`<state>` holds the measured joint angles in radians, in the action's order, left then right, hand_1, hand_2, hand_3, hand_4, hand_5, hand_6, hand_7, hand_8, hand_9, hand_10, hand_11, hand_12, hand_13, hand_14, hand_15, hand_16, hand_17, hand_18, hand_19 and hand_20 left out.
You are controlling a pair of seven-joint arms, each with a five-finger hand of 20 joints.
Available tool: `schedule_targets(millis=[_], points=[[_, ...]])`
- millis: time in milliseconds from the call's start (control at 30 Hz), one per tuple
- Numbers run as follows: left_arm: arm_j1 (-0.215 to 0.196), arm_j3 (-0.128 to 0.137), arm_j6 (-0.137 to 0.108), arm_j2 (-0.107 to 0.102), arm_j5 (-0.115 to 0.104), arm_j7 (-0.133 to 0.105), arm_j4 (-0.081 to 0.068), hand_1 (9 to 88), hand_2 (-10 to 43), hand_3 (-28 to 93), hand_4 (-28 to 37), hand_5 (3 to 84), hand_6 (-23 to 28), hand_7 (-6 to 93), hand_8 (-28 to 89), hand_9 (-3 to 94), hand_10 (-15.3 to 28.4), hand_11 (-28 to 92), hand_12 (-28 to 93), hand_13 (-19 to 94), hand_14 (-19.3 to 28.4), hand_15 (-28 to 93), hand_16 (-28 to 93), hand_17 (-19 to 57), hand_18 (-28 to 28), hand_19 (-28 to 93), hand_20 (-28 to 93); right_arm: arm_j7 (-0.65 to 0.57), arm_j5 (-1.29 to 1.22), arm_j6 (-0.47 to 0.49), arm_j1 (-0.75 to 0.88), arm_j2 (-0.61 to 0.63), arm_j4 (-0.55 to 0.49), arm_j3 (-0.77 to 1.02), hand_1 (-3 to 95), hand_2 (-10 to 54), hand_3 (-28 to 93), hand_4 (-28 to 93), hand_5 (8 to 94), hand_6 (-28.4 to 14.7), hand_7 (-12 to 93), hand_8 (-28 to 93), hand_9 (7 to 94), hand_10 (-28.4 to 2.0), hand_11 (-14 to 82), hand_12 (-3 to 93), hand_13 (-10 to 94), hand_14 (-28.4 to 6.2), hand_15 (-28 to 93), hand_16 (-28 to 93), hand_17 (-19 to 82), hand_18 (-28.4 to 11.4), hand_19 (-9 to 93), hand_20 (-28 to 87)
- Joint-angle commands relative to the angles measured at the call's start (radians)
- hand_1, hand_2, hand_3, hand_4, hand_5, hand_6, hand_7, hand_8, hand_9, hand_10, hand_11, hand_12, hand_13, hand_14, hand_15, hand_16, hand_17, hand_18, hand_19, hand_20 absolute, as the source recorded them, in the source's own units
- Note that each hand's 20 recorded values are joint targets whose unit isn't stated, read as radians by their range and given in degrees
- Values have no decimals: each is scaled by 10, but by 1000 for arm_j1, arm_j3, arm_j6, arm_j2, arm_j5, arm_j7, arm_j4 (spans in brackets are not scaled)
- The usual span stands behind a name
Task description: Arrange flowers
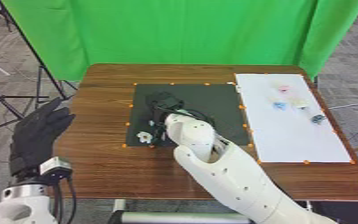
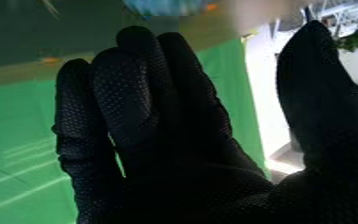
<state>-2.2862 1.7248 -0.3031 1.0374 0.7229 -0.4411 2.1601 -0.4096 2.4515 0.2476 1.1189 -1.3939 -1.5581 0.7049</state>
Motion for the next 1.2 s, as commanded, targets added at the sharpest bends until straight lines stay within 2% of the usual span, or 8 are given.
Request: schedule_targets(millis=[33,167,233,367,600,900,1100,1200], points=[[-98,37,-35,-6,-19,-35,42,253,65,805,-203,448,125,122,-90,394,221,378,90,279,284,683,-166,-83,239,630,37,4,-110,15,-78,174,-209,24,261,-21,805,-275,576,-93,238,-119,567,-195,328,177,583,-126,763,184,330,-208,932,47],[-108,45,-39,-6,-15,-36,53,252,66,805,-205,448,124,123,-90,394,222,378,89,279,284,683,-166,-83,238,630,37,36,-163,42,-18,290,-329,129,272,-6,824,-259,563,-94,224,-116,563,-196,310,174,581,-130,761,182,330,-210,932,47],[-109,35,-44,-15,-20,-41,56,251,66,806,-206,447,125,123,-90,395,222,378,90,279,284,683,-166,-83,238,629,37,16,-215,-12,-6,388,-371,138,278,2,832,-253,557,-94,215,-115,559,-197,300,172,578,-132,759,180,330,-210,932,45],[-121,32,-49,-16,-20,-40,61,249,65,808,-206,447,125,124,-90,394,221,379,90,279,284,683,-166,-83,238,630,37,4,-235,-18,94,488,-402,256,282,5,837,-248,554,-93,208,-112,555,-200,274,168,578,-132,757,177,331,-210,932,41],[-141,20,-68,-34,-37,-68,65,250,66,808,-208,448,125,122,-90,394,222,377,90,279,284,683,-166,-83,239,630,37,-72,-292,-56,201,681,-367,363,288,4,844,-247,552,-93,206,-109,550,-199,251,168,581,-131,756,172,337,-208,932,36],[-135,0,-82,-64,-58,-102,61,249,66,809,-208,448,126,122,-90,394,222,377,90,279,284,683,-166,-82,239,631,36,-154,-339,-99,279,787,-303,453,298,-4,854,-251,543,-93,207,-109,544,-197,240,168,584,-126,759,169,348,-202,932,51],[-120,-12,-78,-63,-54,-99,56,249,66,809,-207,449,126,122,-90,394,221,378,91,278,284,683,-166,-83,239,632,36,-217,-362,-129,238,842,-238,408,305,-9,855,-255,540,-93,208,-110,540,-196,237,168,586,-122,760,169,353,-199,932,62],[-120,-20,-87,-83,-70,-117,54,250,66,809,-206,449,126,123,-90,393,221,378,91,278,284,683,-167,-83,239,632,36,-234,-359,-117,245,861,-211,421,307,-12,857,-256,538,-93,209,-110,534,-196,236,168,586,-121,760,169,354,-198,932,64]])
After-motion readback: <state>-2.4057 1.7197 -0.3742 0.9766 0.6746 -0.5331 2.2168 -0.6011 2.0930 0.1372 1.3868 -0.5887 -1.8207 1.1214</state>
